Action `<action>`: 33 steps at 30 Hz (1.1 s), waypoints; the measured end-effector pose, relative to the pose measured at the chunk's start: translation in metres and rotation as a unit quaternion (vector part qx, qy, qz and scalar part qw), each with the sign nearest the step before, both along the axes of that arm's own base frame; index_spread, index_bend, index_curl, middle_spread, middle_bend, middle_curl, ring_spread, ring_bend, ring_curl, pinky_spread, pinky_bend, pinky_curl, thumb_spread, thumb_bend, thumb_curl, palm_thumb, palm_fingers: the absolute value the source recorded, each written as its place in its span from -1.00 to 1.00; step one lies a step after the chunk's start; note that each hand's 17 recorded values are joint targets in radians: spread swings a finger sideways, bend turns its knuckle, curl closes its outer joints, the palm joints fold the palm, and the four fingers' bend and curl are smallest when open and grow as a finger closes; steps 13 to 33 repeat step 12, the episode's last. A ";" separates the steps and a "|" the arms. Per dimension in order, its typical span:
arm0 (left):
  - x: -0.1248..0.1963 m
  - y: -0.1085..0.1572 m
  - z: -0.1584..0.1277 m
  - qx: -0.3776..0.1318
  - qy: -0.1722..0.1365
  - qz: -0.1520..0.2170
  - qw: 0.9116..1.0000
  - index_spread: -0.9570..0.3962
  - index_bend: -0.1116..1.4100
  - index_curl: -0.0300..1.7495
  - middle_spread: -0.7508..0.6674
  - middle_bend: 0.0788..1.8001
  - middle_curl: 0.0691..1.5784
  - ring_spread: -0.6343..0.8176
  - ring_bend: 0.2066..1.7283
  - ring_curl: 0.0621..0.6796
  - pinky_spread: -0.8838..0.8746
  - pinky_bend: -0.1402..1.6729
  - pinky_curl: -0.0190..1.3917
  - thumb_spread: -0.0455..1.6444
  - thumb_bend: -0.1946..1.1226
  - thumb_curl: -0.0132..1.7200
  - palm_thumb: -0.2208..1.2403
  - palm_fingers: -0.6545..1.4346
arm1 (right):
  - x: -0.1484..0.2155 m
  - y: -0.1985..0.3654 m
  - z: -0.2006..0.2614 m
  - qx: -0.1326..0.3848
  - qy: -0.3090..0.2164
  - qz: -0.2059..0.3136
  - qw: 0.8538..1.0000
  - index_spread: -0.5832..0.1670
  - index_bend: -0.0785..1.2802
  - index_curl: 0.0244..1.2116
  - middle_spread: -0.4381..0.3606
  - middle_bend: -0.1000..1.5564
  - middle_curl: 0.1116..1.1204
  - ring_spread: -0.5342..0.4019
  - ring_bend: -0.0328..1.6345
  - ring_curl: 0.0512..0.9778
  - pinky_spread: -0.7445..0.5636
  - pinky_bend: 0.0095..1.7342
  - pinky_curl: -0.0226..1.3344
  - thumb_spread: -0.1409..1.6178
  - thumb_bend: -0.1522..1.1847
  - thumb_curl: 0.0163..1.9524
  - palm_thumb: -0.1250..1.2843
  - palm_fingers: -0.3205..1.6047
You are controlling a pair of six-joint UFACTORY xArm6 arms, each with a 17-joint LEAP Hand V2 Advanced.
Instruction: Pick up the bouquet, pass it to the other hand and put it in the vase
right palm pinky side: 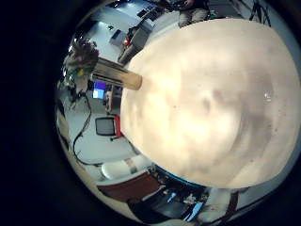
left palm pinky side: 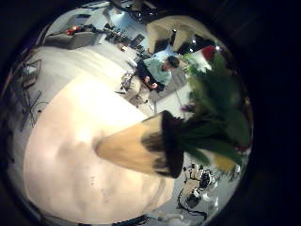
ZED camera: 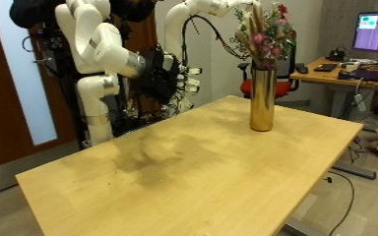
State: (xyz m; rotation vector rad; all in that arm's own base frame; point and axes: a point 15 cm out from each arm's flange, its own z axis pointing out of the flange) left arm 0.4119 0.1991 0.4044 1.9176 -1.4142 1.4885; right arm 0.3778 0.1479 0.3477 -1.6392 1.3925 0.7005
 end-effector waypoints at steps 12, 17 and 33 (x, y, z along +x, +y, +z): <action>-0.060 -0.005 -0.015 -0.006 0.027 -0.003 1.000 0.80 -0.70 -0.78 0.97 -0.90 -0.83 0.84 -0.62 -0.60 0.79 -0.49 -0.56 -0.06 -0.76 -0.59 -0.36 -0.52 | -0.006 0.005 0.005 -0.004 -0.009 0.019 1.000 -0.25 -0.59 -0.41 0.47 -0.68 -0.74 0.68 -0.52 -0.64 0.90 -0.58 -0.58 0.23 -0.81 -0.52 0.32 -0.43; -0.060 -0.005 -0.015 -0.006 0.027 -0.003 1.000 0.80 -0.70 -0.78 0.97 -0.90 -0.83 0.84 -0.62 -0.60 0.79 -0.49 -0.56 -0.06 -0.76 -0.59 -0.36 -0.52 | -0.006 0.005 0.005 -0.004 -0.009 0.019 1.000 -0.25 -0.59 -0.41 0.47 -0.68 -0.74 0.68 -0.52 -0.64 0.90 -0.58 -0.58 0.23 -0.81 -0.52 0.32 -0.43; -0.060 -0.005 -0.015 -0.006 0.027 -0.003 1.000 0.80 -0.70 -0.78 0.97 -0.90 -0.83 0.84 -0.62 -0.60 0.79 -0.49 -0.56 -0.06 -0.76 -0.59 -0.36 -0.52 | -0.006 0.005 0.005 -0.004 -0.009 0.019 1.000 -0.25 -0.59 -0.41 0.47 -0.68 -0.74 0.68 -0.52 -0.64 0.90 -0.58 -0.58 0.23 -0.81 -0.52 0.32 -0.43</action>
